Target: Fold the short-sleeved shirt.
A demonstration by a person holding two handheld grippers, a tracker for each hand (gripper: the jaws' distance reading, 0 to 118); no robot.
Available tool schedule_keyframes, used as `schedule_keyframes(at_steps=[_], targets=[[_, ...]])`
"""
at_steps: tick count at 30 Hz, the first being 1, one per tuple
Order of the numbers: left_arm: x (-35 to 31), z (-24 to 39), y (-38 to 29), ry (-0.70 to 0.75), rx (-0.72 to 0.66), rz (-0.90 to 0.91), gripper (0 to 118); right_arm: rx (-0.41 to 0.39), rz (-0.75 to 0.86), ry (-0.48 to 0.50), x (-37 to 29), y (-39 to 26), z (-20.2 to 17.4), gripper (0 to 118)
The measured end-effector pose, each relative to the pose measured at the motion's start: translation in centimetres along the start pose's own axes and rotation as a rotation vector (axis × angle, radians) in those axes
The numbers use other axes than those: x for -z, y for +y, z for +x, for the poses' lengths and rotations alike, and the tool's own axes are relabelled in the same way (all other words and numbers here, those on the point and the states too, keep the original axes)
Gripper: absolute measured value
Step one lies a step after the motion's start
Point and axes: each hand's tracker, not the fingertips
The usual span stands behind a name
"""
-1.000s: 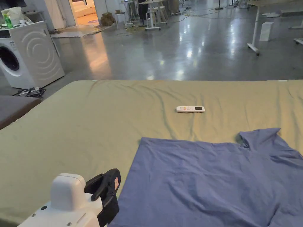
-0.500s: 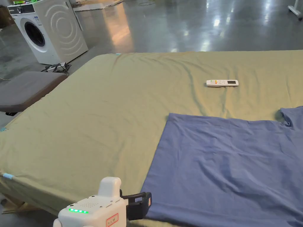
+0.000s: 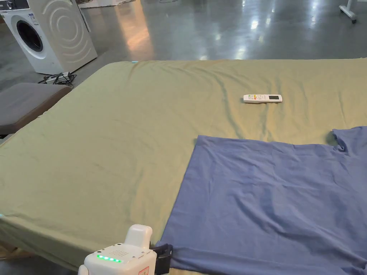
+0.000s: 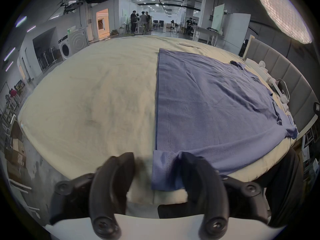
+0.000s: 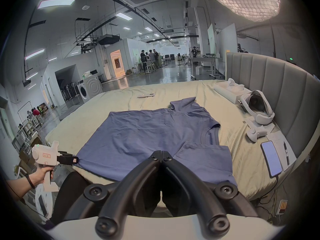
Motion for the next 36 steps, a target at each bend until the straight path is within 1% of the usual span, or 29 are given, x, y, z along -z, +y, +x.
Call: schedule_keyframes(at_steps=[1, 2, 6, 8, 10, 11, 12, 14, 15, 16, 17, 18, 20, 22, 23, 24, 25, 26, 27, 29, 30, 31, 33, 34, 35, 36], targets=[[-0.1, 0.1, 0.0, 0.003, 0.011, -0.002, 34, 0.007, 0.005, 0.0, -0.2, -0.1, 0.1, 0], [-0.3, 0.4, -0.1, 0.003, 0.033, 0.001, 27, 0.016, 0.009, 0.001, -0.3, -0.1, 0.3, 0], [-0.3, 1.8, -0.3, 0.019, 0.109, -0.024, 21, 0.057, 0.013, -0.01, -0.9, -0.4, 1.5, 0], [-0.1, 1.7, -0.2, 0.009, 0.091, -0.036, 20, 0.073, 0.012, -0.033, -1.2, -0.5, 2.4, 0], [0.2, 1.8, -0.1, 0.009, 0.098, -0.052, 20, 0.096, 0.01, -0.079, -1.4, -0.7, 3.7, 0], [0.5, 1.9, -0.2, 0.017, 0.119, -0.053, 20, 0.113, 0.007, -0.105, -1.3, -0.9, 4.6, 15], [0.8, 2.0, -0.2, 0.018, 0.129, -0.07, 20, 0.125, 0.006, -0.131, -1.1, -1.3, 5.7, 39], [1.1, 1.7, 0.2, 0.015, 0.106, -0.082, 20, 0.154, -0.05, -0.177, -0.2, -2.1, 8.0, 107], [1.1, 1.6, 0.4, 0.012, 0.087, -0.087, 20, 0.172, -0.099, -0.213, 0.6, -2.7, 9.3, 110], [1.1, 1.5, 0.3, 0.009, 0.074, -0.086, 20, 0.178, -0.125, -0.252, 1.3, -3.4, 10.3, 105], [0.7, 1.9, 0.4, 0.006, 0.068, -0.084, 20, 0.19, -0.121, -0.278, 1.8, -4.2, 11.4, 105], [0.4, 1.9, 0.3, 0.005, 0.055, -0.074, 20, 0.202, -0.159, -0.289, 2.6, -4.8, 12.5, 104], [0.1, 2.0, 0.2, 0.003, 0.038, -0.069, 20, 0.25, -0.222, -0.292, 4.2, -6.2, 14.3, 104], [-0.1, 2.2, 0.4, 0.0, 0.02, -0.068, 20, 0.294, -0.251, -0.287, 5.5, -7.3, 15.5, 103], [0.0, 2.3, 0.4, -0.003, 0.01, -0.073, 20, 0.305, -0.258, -0.28, 6.1, -7.8, 15.9, 101], [0.0, 2.3, 0.4, -0.003, 0.001, -0.075, 20, 0.313, -0.256, -0.246, 6.4, -8.1, 16.0, 94], [0.0, 2.4, 0.6, -0.002, 0.0, -0.076, 20, 0.317, -0.261, -0.211, 6.7, -8.3, 16.0, 79], [-0.1, 2.6, 0.7, 0.0, -0.002, -0.078, 20, 0.309, -0.282, -0.18, 7.0, -8.4, 16.0, 56], [-0.1, 2.7, 0.7, 0.002, 0.003, -0.08, 20, 0.29, -0.294, -0.179, 7.4, -8.4, 15.8, 47], [-0.1, 2.8, 0.7, 0.006, 0.012, -0.082, 20, 0.24, -0.323, -0.168, 8.0, -8.2, 15.7, 48], [-0.1, 2.7, 0.7, 0.008, 0.013, -0.081, 20, 0.22, -0.34, -0.17, 8.4, -8.2, 15.8, 46], [-0.1, 2.8, 0.8, 0.014, 0.015, -0.08, 20, 0.217, -0.353, -0.163, 8.8, -8.2, 15.9, 43], [-0.3, 2.8, 0.9, 0.016, 0.01, -0.08, 20, 0.215, -0.38, -0.136, 9.3, -8.1, 16.0, 17], [-0.5, 2.8, 0.8, 0.016, 0.008, -0.076, 17, 0.214, -0.381, -0.122, 9.3, -8.0, 15.8, 7], [-1.1, 2.8, 0.7, 0.015, 0.007, -0.056, 10, 0.206, -0.376, -0.122, 9.2, -7.8, 15.6, 7], [-1.9, 2.9, 0.7, 0.008, 0.004, -0.024, 8, 0.189, -0.378, -0.127, 9.0, -7.6, 15.2, 6]])
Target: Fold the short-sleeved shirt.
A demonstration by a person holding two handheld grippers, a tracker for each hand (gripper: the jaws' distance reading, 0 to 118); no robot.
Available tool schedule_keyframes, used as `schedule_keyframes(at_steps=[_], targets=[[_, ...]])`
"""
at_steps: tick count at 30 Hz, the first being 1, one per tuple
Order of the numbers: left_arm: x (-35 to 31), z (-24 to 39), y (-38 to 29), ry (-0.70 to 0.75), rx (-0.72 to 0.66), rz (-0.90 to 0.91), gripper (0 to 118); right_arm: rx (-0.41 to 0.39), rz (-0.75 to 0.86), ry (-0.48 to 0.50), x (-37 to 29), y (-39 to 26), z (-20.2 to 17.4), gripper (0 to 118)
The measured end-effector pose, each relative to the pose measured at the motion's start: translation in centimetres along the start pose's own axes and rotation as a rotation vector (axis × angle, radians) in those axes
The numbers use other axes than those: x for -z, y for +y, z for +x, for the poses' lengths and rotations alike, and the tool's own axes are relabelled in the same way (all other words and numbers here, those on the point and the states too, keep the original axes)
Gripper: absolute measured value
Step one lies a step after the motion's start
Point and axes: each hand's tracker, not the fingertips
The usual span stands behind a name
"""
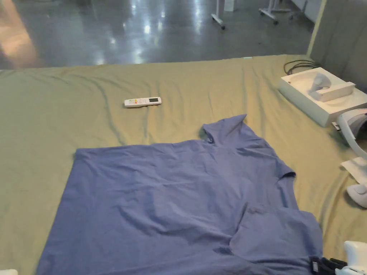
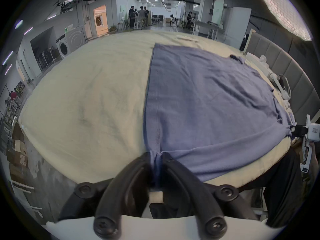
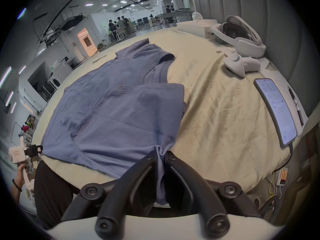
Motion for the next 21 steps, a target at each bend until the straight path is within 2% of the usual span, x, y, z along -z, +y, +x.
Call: schedule_keyframes(at_steps=[2, 10, 21], targets=[[-0.1, -1.1, -0.1, -0.02, -0.035, 0.057, 7, -0.007, 0.032, 0.014, -1.0, -0.1, -0.3, 6], [-0.9, -1.4, 0.1, -0.04, -0.058, 0.087, 7, 0.044, 0.098, 0.065, -3.4, 0.1, -0.4, 5], [-2.6, -1.9, 0.9, -0.093, -0.073, 0.128, 7, 0.06, 0.185, 0.064, -6.5, 1.6, -2.1, 5]])
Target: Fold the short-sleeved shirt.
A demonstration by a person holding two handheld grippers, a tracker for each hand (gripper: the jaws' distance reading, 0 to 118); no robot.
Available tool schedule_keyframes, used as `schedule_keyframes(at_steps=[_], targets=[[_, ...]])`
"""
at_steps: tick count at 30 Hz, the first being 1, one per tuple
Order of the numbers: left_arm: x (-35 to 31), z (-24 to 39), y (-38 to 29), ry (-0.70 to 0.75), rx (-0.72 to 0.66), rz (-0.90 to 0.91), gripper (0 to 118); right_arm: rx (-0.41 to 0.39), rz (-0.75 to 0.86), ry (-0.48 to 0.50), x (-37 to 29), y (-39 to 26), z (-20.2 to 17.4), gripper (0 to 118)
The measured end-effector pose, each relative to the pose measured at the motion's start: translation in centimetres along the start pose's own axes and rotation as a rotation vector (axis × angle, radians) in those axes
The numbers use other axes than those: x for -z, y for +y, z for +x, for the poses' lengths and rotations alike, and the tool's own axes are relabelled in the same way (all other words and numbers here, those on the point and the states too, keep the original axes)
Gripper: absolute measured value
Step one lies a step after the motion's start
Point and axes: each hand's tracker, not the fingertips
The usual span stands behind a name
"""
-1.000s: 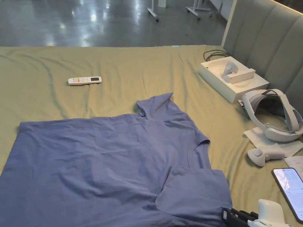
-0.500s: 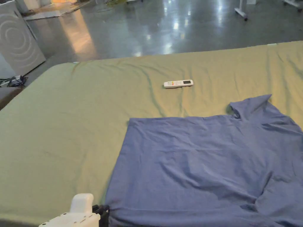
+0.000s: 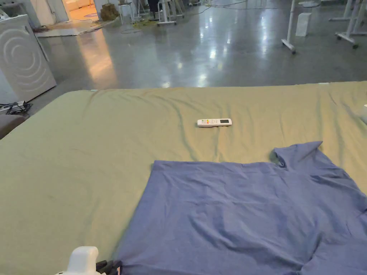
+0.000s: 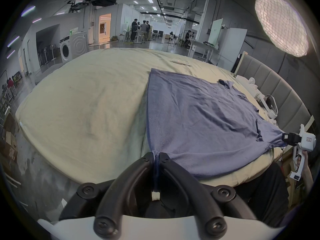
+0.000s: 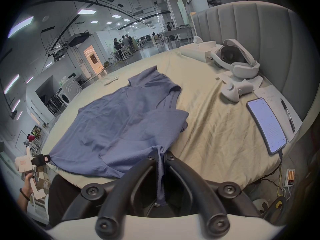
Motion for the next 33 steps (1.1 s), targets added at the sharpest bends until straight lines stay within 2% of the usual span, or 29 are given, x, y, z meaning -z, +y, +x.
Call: schedule_keyframes(at_steps=[2, 9, 13, 17, 21, 22, 23, 24, 25, 26, 28, 33], targets=[[0.5, -0.4, 1.2, -0.024, -0.007, 0.012, 7, 0.029, 0.036, 0.012, 0.2, 1.1, -0.3, 5], [6.0, -0.6, 9.7, -0.046, -0.046, 0.032, 7, 0.013, 0.038, 0.014, 6.5, 9.6, -1.1, 5], [11.2, -0.1, 14.9, -0.068, -0.11, 0.009, 7, -0.022, -0.052, -0.022, 13.1, 14.5, -1.7, 5], [18.1, 0.3, 17.8, -0.036, -0.153, -0.079, 7, 0.004, -0.143, -0.066, 20.1, 17.0, -1.8, 5], [22.2, 0.6, 17.6, -0.014, -0.15, -0.098, 12, -0.087, -0.178, -0.106, 24.4, 16.9, -1.7, 5], [22.5, 0.4, 17.4, -0.013, -0.151, -0.097, 21, -0.104, -0.178, -0.112, 24.9, 16.6, -1.7, 6], [22.8, 0.2, 17.3, -0.017, -0.154, -0.103, 51, -0.105, -0.18, -0.105, 25.4, 16.2, -1.2, 31], [22.6, 0.3, 16.9, -0.039, -0.157, -0.11, 66, -0.104, -0.196, -0.101, 25.6, 16.0, -0.9, 71], [22.0, 0.4, 16.8, -0.053, -0.151, -0.104, 68, -0.1, -0.241, -0.074, 25.5, 15.9, -0.7, 102], [20.8, 0.9, 16.9, -0.048, -0.121, -0.089, 68, -0.103, -0.211, -0.077, 24.3, 15.9, -0.7, 104], [17.4, 1.7, 17.2, -0.074, -0.04, -0.027, 68, -0.104, -0.116, -0.038, 21.3, 16.2, -1.0, 87], [2.7, 6.0, 17.3, -0.158, 0.162, 0.319, 68, -0.146, 0.196, 0.052, 7.6, 15.9, -4.8, 91]])
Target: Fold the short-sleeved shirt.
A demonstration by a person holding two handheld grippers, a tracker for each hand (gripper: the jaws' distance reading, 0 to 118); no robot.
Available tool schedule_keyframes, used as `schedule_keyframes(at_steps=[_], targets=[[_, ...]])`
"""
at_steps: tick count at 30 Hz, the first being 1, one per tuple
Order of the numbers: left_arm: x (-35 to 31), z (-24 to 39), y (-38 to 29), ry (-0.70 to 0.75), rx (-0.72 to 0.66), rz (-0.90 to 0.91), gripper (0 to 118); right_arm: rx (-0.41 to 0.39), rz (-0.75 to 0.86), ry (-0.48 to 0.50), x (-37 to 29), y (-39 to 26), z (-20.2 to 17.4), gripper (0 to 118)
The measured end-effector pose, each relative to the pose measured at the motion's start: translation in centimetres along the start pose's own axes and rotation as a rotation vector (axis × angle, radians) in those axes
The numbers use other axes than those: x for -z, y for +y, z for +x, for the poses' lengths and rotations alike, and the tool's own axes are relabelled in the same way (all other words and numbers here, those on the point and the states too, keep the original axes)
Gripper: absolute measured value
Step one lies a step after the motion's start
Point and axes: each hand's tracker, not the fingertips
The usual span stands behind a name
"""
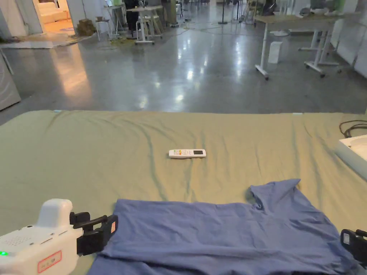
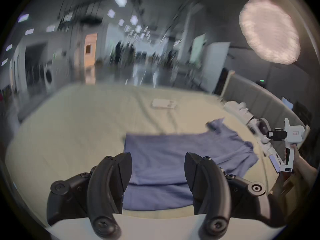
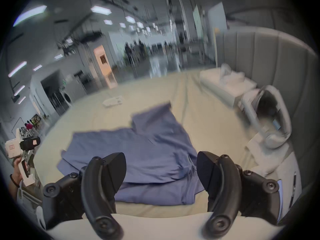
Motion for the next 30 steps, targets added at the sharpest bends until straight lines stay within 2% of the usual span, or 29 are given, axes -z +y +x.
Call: schedule_keyframes(at_steps=[4, 7, 8, 9, 12, 17, 19, 20, 21, 23, 24, 25, 30], targets=[[-10.1, 5.6, 1.4, 0.004, 0.117, 0.252, 70, -0.014, 0.271, 0.035, -10.9, 0.3, -4.3, 94], [-15.1, 9.3, 0.7, 0.065, 0.162, 0.358, 70, -0.048, 0.382, 0.032, -16.3, -0.8, -7.0, 97], [-16.5, 10.5, 0.3, 0.078, 0.176, 0.38, 76, -0.061, 0.409, 0.035, -17.8, -1.3, -7.8, 97], [-17.6, 11.6, 0.0, 0.099, 0.195, 0.398, 81, -0.082, 0.428, 0.034, -19.1, -1.8, -8.6, 97], [-20.0, 13.9, -1.1, 0.127, 0.241, 0.413, 81, -0.152, 0.436, 0.041, -20.9, -2.9, -9.7, 97], [-22.5, 15.5, -1.8, 0.098, 0.212, 0.419, 81, -0.172, 0.431, 0.044, -22.5, -4.1, -11.2, 92], [-23.0, 15.5, -2.0, 0.064, 0.174, 0.43, 80, -0.164, 0.419, 0.051, -22.9, -4.4, -11.6, 84], [-23.2, 15.6, -2.1, 0.062, 0.158, 0.434, 75, -0.158, 0.415, 0.045, -23.0, -4.6, -11.8, 60], [-23.5, 15.6, -2.2, 0.075, 0.152, 0.448, 60, -0.159, 0.412, 0.033, -23.1, -4.8, -12.0, 42], [-23.6, 15.9, -2.3, 0.1, 0.14, 0.442, 1, -0.178, 0.401, 0.019, -23.3, -5.0, -12.4, 10], [-24.1, 15.7, -2.7, 0.106, 0.142, 0.453, 1, -0.179, 0.4, 0.01, -23.3, -5.2, -12.5, 3], [-24.4, 15.5, -2.7, 0.094, 0.137, 0.448, 1, -0.178, 0.391, 0.012, -23.3, -5.2, -12.5, 0], [-24.0, 15.0, -2.8, 0.109, 0.139, 0.391, 1, -0.183, 0.383, 0.036, -23.3, -5.2, -12.8, 0]])
